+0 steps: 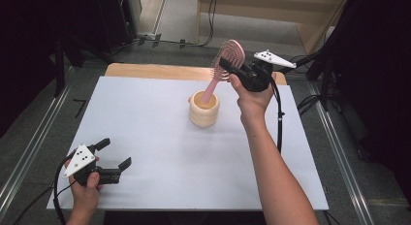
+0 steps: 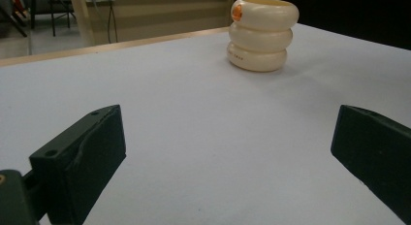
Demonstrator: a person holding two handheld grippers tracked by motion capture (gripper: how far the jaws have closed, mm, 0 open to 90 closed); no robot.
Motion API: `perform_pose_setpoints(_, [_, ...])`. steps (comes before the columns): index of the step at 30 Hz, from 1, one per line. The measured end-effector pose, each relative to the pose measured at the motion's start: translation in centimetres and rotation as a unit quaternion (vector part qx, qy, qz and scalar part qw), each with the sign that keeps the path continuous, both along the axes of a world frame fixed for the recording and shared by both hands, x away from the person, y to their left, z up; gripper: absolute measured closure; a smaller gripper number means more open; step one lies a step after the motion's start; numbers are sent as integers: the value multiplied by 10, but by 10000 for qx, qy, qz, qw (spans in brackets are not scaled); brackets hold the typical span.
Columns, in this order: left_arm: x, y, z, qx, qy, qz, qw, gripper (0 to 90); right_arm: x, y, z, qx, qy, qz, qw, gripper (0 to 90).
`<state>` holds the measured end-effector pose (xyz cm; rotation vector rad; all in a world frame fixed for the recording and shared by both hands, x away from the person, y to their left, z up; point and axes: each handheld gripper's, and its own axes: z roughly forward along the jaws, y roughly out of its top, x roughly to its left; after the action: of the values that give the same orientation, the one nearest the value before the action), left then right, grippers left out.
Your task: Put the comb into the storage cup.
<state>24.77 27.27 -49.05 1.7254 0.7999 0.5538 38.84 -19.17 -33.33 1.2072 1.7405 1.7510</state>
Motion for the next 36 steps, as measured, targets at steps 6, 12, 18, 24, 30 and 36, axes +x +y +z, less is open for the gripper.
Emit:
perform_pose_setpoints(6, [0,0,0,2,2,4,10000,0,3,1,-3,-56,10,-36,10000,618])
perform_pose_setpoints(12, [0,0,0,5,3,1,10000,0,7,5,-8,-151,57,-51,9999,618])
perform_pose_setpoints(18, [0,0,0,1,6,1,10000,0,11,9,-17,-184,140,-42,9997,618])
perform_pose_setpoints(24, [0,0,0,1,-4,-4,10000,0,14,12,-28,-208,230,-71,9995,618])
perform_pose_setpoints(30, [0,0,0,0,-3,-2,10000,0,17,14,-39,-239,332,-77,9991,618])
perform_pose_setpoints(36, [0,0,0,-1,3,-8,10000,0,17,17,-47,-290,381,-65,9988,618])
